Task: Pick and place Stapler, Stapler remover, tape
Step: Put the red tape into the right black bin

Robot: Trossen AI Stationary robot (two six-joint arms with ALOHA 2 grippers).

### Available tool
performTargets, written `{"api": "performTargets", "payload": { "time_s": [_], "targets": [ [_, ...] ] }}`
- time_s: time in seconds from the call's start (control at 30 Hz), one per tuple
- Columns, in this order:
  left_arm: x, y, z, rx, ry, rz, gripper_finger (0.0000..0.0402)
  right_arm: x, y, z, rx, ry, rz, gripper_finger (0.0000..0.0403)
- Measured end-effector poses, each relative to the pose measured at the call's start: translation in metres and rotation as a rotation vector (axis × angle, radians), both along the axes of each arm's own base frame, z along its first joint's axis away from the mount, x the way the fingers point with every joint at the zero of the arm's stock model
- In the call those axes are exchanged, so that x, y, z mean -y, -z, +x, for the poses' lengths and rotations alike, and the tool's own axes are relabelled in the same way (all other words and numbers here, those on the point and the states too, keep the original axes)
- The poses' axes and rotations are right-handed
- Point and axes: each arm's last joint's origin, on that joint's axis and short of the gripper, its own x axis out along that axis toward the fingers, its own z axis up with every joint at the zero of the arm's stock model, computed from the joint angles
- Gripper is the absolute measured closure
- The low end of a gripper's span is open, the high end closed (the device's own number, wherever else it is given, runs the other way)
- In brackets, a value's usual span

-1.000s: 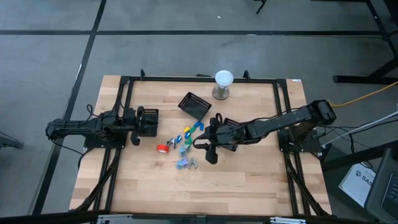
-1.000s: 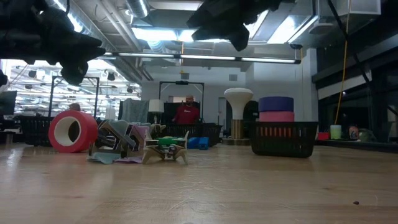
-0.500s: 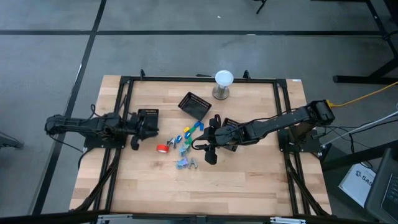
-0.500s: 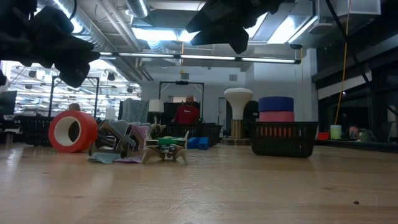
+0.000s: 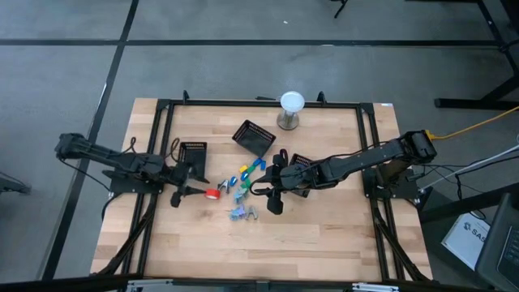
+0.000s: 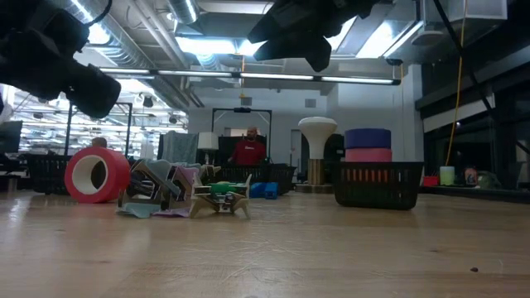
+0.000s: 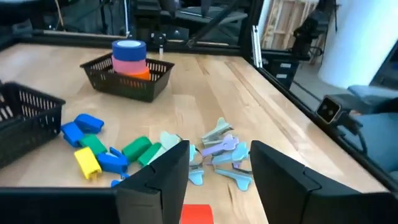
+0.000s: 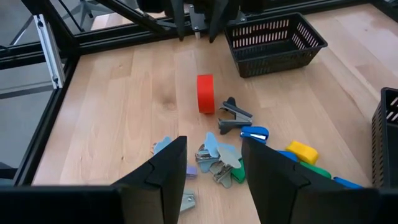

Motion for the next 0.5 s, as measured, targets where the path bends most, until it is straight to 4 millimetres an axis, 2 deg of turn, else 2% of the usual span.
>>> {"api": "performTargets", "payload": {
  "time_s": [0.13, 0.3, 0.5],
  "targets": [
    [0.005, -0.001, 0.004, 0.022, 0.001, 0.042, 0.0227, 0.000, 0.000, 0.000, 0.000, 0.000, 0.000, 0.0245],
    [0.009, 0.004, 0.007, -0.035, -0.058, 0.079, 0.0221, 0.000, 0.000, 0.000, 0.000, 0.000, 0.000, 0.0245],
    [0.010, 0.011, 0.010, -0.111, -0.110, 0.027, 0.0206, 0.000, 0.000, 0.000, 0.000, 0.000, 0.000, 0.0245]
  ]
}}
